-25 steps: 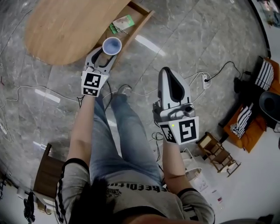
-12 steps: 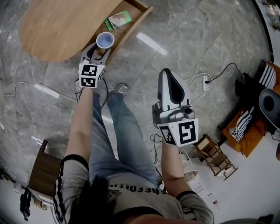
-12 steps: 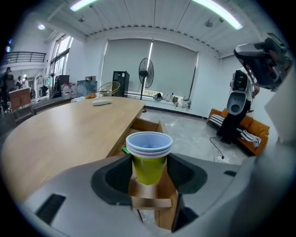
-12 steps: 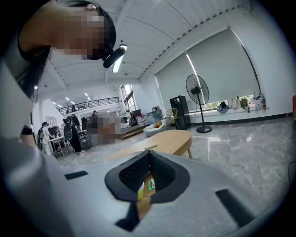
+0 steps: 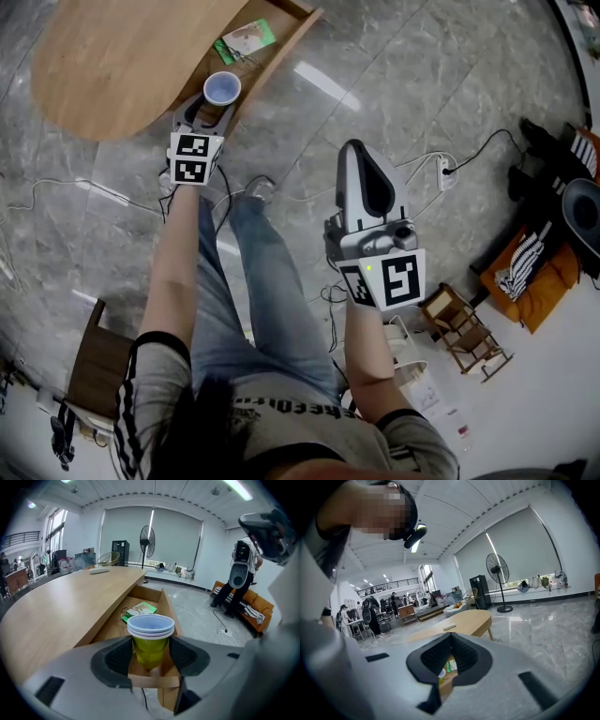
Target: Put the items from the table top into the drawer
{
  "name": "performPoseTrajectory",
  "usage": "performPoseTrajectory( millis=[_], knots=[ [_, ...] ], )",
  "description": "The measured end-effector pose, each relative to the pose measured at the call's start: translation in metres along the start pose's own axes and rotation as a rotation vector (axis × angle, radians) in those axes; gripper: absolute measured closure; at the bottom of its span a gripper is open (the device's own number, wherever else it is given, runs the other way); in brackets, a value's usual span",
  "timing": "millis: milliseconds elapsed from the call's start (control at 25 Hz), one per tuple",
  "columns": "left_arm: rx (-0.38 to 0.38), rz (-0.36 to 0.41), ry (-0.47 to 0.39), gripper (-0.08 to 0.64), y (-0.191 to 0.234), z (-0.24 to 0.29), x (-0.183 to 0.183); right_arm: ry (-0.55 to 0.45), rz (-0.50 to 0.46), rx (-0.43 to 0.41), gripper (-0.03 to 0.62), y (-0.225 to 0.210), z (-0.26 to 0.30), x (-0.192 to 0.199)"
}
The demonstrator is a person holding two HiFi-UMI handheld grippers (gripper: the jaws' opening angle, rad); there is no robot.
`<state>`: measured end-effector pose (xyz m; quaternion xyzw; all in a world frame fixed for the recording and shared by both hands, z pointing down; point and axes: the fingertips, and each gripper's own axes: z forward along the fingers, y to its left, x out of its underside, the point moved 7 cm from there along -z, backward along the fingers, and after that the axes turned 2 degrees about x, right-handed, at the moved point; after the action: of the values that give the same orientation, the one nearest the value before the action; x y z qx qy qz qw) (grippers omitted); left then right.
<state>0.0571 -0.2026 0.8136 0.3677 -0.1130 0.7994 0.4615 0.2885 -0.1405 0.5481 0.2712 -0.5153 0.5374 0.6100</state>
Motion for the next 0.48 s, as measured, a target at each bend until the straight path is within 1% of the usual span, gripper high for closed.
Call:
performPoseTrajectory(
  millis=[200, 480],
  knots=[
    [-0.008, -0.016, 0.015, 0.328, 0.0023, 0.003, 0.0003, 0.003, 0.008, 0.004, 0.592, -0.0006, 0.0021, 0.0013],
    [0.011, -0.03, -0.001, 0.328, 0.002, -0.0053, -0.0032, -0.001, 0.015, -0.004, 0.592, 0.0042, 0.0009, 0.0003]
  ],
)
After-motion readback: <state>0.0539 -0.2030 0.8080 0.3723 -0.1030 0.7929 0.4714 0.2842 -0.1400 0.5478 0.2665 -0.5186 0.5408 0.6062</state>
